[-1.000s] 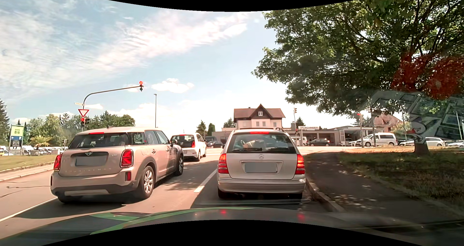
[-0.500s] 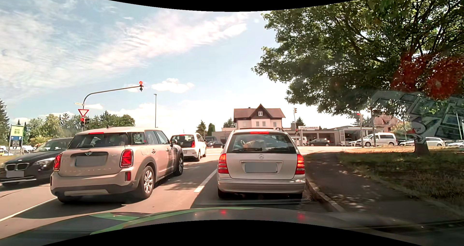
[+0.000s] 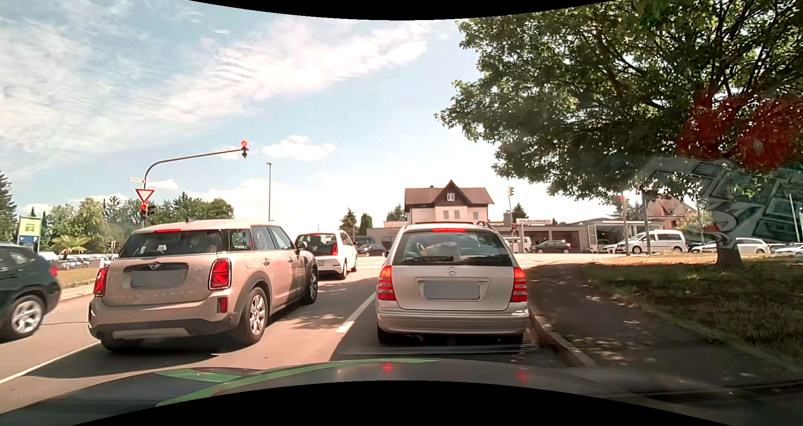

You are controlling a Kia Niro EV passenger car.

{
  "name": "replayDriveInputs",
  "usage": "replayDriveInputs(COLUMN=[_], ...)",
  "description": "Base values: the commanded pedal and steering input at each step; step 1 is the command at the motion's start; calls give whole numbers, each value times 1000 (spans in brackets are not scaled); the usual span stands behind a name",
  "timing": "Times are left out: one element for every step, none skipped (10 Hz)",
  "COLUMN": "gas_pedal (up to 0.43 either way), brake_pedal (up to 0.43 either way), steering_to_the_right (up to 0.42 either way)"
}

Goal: Follow the waypoints while adhering to traffic rules and regulations

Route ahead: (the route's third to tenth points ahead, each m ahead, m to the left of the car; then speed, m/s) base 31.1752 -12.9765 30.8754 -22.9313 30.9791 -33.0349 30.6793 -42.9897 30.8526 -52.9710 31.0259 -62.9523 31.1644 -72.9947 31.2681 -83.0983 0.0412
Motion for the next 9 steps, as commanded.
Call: replayDriveInputs(gas_pedal=[0, 0, 0, 0, 0, 0, 0, 0, 0], brake_pedal=[226, 244, 256, 268, 274, 274, 274, 274, 274], steering_to_the_right=[81, 80, 80, 81, 80, 81, 81, 80, 80])
